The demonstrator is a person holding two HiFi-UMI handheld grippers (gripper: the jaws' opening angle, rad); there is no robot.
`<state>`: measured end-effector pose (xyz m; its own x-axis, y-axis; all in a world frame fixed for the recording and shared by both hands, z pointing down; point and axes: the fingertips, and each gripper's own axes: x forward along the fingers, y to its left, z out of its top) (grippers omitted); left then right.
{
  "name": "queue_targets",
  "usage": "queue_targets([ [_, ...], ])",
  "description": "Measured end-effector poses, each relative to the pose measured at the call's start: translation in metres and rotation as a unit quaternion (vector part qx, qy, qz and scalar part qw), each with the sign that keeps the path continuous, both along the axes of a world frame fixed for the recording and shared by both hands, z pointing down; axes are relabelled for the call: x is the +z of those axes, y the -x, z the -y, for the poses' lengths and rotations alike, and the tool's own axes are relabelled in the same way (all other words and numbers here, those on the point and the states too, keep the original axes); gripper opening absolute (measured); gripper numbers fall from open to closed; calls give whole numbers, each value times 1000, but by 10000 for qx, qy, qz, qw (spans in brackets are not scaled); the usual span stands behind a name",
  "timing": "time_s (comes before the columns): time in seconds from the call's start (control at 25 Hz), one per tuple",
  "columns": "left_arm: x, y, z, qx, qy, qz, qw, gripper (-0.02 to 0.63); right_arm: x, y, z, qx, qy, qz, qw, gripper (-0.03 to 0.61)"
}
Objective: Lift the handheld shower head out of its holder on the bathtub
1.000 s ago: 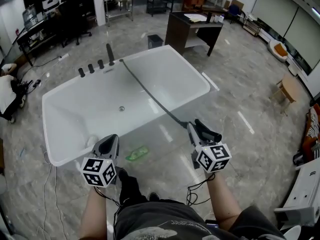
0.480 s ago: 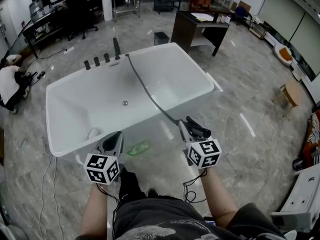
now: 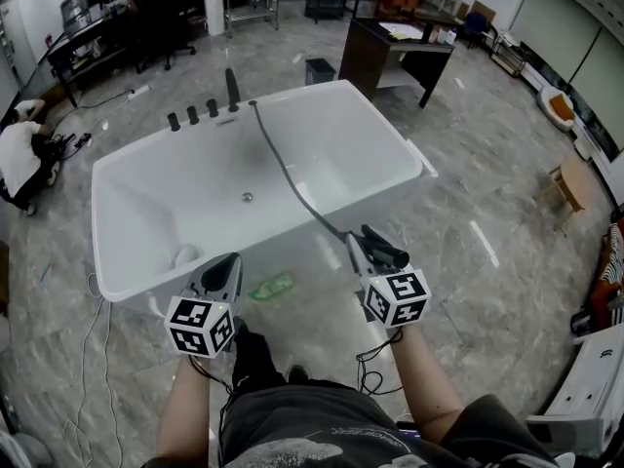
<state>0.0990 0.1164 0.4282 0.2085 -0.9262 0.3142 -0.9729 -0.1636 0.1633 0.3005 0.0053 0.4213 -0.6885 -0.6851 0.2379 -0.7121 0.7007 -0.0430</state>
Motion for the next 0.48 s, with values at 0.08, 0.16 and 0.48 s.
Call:
queue_targets([
  [0.08,1,-1,2,-2,13,-13,10000,15,1,0,2,1,21,14,10000,129],
  [0.16,3,-4,2,25,24,-2,10000,15,4,0,2,0,39,31,10000,129],
  [0.48,1,-3,7,68,7,30,10000,15,2,5,5,-42,-7,29,10000,129],
])
